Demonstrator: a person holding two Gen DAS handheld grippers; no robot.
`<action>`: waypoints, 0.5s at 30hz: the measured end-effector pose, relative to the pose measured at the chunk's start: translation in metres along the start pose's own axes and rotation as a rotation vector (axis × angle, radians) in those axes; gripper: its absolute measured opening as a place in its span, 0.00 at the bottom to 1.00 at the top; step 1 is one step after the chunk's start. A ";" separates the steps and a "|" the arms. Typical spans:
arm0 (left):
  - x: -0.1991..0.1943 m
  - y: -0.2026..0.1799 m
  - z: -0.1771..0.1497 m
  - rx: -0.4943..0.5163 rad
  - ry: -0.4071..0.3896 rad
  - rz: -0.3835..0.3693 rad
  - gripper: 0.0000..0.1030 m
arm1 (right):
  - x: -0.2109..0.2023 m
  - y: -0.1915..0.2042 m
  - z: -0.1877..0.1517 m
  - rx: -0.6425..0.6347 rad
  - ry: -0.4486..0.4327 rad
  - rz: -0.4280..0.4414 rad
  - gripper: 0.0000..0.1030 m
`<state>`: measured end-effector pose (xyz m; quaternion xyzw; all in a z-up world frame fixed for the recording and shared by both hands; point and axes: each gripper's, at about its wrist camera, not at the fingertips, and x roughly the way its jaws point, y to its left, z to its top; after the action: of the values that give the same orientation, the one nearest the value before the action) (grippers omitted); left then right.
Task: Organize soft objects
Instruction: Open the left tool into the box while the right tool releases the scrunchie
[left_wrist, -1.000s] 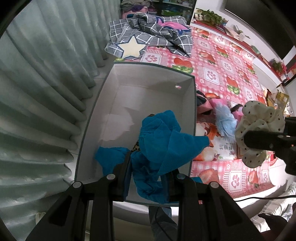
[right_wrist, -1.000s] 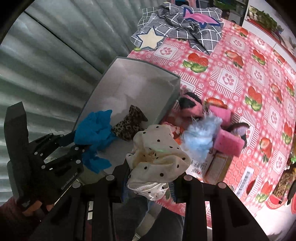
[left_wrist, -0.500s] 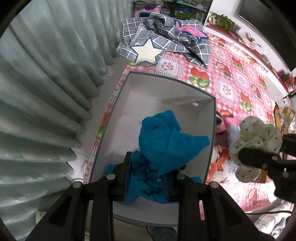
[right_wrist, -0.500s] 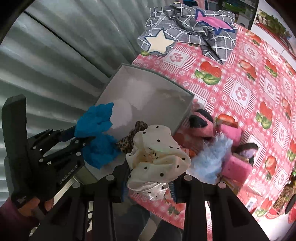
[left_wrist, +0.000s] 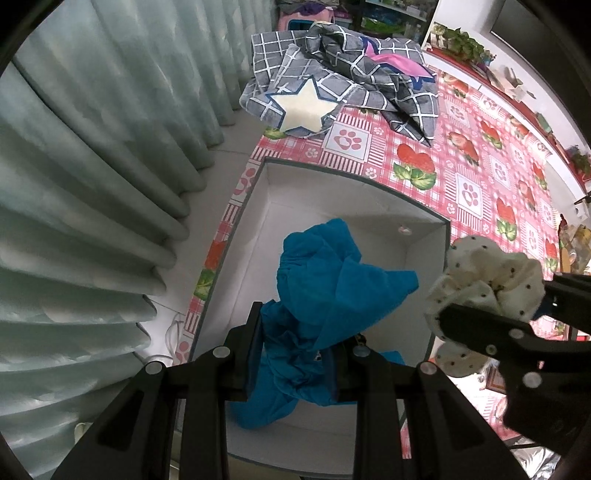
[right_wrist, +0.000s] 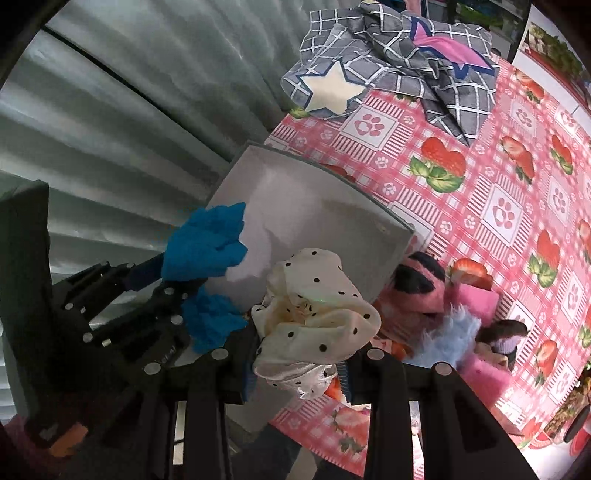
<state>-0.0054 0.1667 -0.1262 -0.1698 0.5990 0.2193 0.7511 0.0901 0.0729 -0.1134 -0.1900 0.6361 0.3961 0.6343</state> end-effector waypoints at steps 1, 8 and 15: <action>0.000 0.000 0.000 0.002 0.001 -0.001 0.30 | 0.001 0.001 0.001 -0.006 0.000 -0.001 0.35; 0.007 0.001 0.000 -0.014 0.026 0.003 0.41 | 0.003 0.008 0.007 -0.022 -0.006 0.006 0.35; -0.005 -0.001 0.000 -0.019 -0.001 0.000 0.80 | -0.004 0.007 0.006 -0.010 -0.028 0.027 0.55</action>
<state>-0.0060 0.1654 -0.1216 -0.1768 0.5967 0.2251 0.7497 0.0897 0.0804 -0.1073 -0.1791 0.6278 0.4103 0.6368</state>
